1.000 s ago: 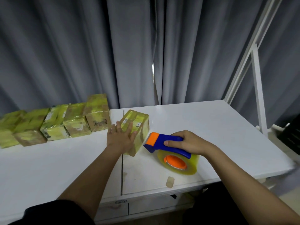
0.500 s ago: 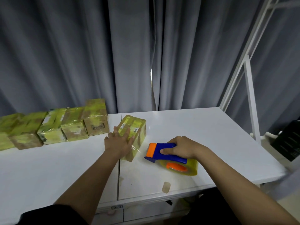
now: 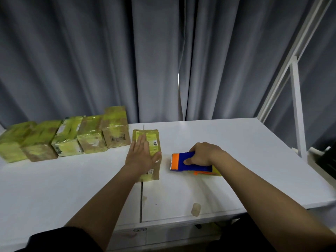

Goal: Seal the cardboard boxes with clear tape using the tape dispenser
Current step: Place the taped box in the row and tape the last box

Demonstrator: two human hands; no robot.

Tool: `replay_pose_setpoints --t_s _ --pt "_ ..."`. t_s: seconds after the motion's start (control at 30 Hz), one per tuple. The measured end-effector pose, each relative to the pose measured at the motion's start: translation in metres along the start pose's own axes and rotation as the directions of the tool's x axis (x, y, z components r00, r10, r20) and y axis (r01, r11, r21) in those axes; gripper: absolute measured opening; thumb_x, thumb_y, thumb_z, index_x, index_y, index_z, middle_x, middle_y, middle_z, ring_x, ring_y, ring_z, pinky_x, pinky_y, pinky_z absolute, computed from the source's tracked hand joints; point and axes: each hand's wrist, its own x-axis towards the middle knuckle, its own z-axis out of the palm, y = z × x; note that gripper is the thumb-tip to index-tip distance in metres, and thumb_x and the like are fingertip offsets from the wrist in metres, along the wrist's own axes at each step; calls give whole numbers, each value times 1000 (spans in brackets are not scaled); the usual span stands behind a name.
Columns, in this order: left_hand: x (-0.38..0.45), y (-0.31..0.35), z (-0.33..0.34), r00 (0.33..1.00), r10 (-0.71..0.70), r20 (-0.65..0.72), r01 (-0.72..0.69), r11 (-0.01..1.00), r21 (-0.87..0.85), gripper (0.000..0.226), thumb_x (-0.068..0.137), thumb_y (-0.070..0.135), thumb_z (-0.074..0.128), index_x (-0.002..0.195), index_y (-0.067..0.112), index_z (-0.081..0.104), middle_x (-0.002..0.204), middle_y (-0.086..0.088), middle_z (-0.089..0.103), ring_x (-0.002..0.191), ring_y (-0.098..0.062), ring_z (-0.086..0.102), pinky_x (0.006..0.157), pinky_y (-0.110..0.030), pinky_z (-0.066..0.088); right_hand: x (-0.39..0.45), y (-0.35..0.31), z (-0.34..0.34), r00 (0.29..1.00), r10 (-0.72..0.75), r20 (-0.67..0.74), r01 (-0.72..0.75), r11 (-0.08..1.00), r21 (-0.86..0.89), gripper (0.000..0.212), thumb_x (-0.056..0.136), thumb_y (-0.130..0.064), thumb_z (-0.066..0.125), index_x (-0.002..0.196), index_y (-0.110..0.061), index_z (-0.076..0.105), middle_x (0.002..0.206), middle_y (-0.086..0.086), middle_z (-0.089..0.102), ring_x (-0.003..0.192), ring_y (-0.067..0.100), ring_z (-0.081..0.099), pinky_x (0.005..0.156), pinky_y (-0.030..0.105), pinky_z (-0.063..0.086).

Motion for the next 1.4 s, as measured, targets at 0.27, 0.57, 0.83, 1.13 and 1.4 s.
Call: replay_pose_setpoints --t_s 0.27,0.57,0.83,1.13,1.4 --pt "0 -4 9 999 53 8 -54 997 63 53 100 51 15 151 38 4 161 3 -2 147 -21 -7 119 -42 -5 -7 -7 32 954 -27 -300 15 999 -45 44 90 -57 48 125 -32 57 116 -3 63 107 20 58 72 28 38" --pt "-2 1 17 996 12 -93 -1 994 110 69 87 57 -1 151 37 14 160 0 12 147 -25 6 118 -45 1 8 -27 44 945 -39 -324 4 994 -108 53 91 -62 43 133 -31 50 115 -2 63 103 21 60 70 29 39" --pt "0 8 20 997 1 -71 10 988 155 54 100 47 15 151 33 11 160 -4 8 147 -28 3 117 -50 0 27 -35 33 953 -38 -302 -46 963 -264 52 92 -58 44 131 -25 52 108 1 63 92 21 59 67 31 40" --pt "-7 5 19 997 18 -81 -3 985 174 57 96 48 10 150 33 20 158 -5 19 146 -29 13 116 -49 3 43 -34 41 940 32 -339 -137 947 -291 34 96 -36 45 122 -21 60 109 0 62 104 25 61 75 31 43" --pt "4 -9 30 954 156 -258 -118 980 158 47 89 38 37 122 20 66 123 -14 64 112 -37 59 97 -55 42 73 36 39 759 6 -652 -2 1000 6 50 94 -57 42 138 -33 47 101 4 70 92 27 64 65 27 38"
